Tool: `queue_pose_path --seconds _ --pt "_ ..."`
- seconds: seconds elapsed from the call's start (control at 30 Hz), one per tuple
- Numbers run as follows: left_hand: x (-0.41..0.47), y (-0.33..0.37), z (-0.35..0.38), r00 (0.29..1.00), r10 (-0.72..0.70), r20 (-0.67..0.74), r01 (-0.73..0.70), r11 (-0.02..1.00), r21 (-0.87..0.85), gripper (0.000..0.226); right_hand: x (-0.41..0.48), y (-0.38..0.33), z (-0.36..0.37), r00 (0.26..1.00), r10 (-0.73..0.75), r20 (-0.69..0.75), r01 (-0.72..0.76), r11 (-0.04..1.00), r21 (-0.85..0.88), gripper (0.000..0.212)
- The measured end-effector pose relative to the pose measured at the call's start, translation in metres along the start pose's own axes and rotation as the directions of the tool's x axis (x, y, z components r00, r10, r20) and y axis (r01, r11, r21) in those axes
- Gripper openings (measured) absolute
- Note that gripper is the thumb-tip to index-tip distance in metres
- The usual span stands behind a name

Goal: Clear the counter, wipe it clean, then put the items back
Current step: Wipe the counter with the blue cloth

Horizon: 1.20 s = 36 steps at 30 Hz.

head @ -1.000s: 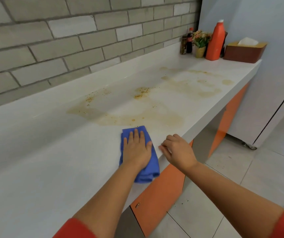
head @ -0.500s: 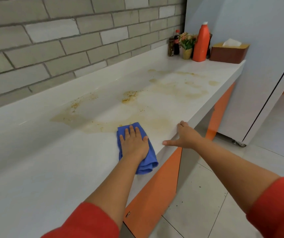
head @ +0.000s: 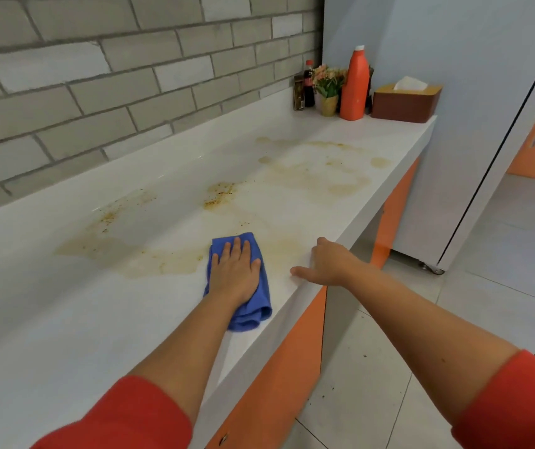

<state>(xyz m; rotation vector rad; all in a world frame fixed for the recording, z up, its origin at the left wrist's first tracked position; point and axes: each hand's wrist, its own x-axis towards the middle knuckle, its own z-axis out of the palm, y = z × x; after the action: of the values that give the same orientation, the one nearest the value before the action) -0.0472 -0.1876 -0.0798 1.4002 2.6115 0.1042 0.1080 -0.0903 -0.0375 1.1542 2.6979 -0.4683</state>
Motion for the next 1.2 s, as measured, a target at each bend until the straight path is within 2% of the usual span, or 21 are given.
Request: queue_pose_path --seconds 0.1,0.2,0.3,0.37,0.47,0.6,0.7,0.9,0.97,1.03,1.1,1.13,1.17,1.2 --pt "0.009 0.029 0.003 0.996 0.090 0.009 -0.090 0.996 -0.007 0.056 0.001 -0.005 -0.008 0.999 0.038 0.012 -0.039 0.997 0.072 0.039" --pt "-0.024 0.032 0.010 0.971 0.240 -0.001 -0.240 0.970 -0.025 0.055 0.006 -0.004 -0.012 0.992 0.129 0.000 -0.128 0.983 0.134 0.021" --pt "-0.051 0.007 0.011 0.942 0.334 0.011 -0.334 0.942 -0.040 0.055 0.013 0.004 -0.019 0.975 0.221 -0.010 -0.215 0.958 0.189 0.032" --pt "-0.045 -0.011 0.007 0.943 0.333 0.022 -0.332 0.943 -0.027 0.055 0.017 0.010 -0.019 0.976 0.216 -0.015 -0.210 0.960 0.187 0.033" --pt "-0.008 -0.017 -0.001 0.968 0.252 0.019 -0.252 0.968 -0.002 0.054 0.016 0.009 -0.015 0.981 0.193 -0.006 -0.190 0.968 0.163 0.033" --pt "0.041 0.021 -0.005 0.974 0.224 0.041 -0.224 0.974 0.013 0.055 0.015 0.002 -0.012 0.983 0.183 0.005 -0.181 0.966 0.184 0.018" --pt "0.058 0.052 -0.003 0.966 0.256 0.039 -0.256 0.967 -0.001 0.055 0.011 0.001 -0.016 0.984 0.177 -0.035 -0.169 0.972 0.165 0.031" --pt "0.008 0.053 0.014 0.891 0.455 0.006 -0.454 0.891 -0.021 0.056 0.002 0.009 -0.012 0.989 0.128 -0.080 -0.113 0.979 0.168 0.039" --pt "-0.005 0.039 0.016 0.899 0.438 -0.004 -0.438 0.898 -0.044 0.055 0.003 0.011 -0.010 0.980 0.161 -0.121 -0.135 0.971 0.195 0.037" --pt "0.001 0.030 0.013 0.936 0.351 -0.028 -0.352 0.933 -0.076 0.053 0.007 0.001 -0.002 0.946 0.206 -0.249 -0.140 0.956 0.258 0.034" --pt "0.008 0.033 0.006 0.971 0.239 -0.016 -0.235 0.936 -0.262 0.051 0.013 -0.024 0.017 0.904 0.165 -0.394 -0.025 0.942 0.336 0.033" --pt "0.010 0.035 0.001 0.984 0.177 -0.005 -0.159 0.872 -0.462 0.051 0.015 -0.038 0.027 0.901 0.113 -0.418 0.046 0.934 0.353 0.035" --pt "0.008 0.034 -0.005 0.995 0.099 0.011 -0.065 0.730 -0.680 0.050 0.016 -0.052 0.038 0.917 0.066 -0.392 0.081 0.934 0.347 0.041" --pt "0.005 0.031 -0.011 0.998 0.041 0.044 0.016 0.522 -0.853 0.048 0.016 -0.062 0.049 0.945 0.039 -0.326 0.066 0.950 0.305 0.048"
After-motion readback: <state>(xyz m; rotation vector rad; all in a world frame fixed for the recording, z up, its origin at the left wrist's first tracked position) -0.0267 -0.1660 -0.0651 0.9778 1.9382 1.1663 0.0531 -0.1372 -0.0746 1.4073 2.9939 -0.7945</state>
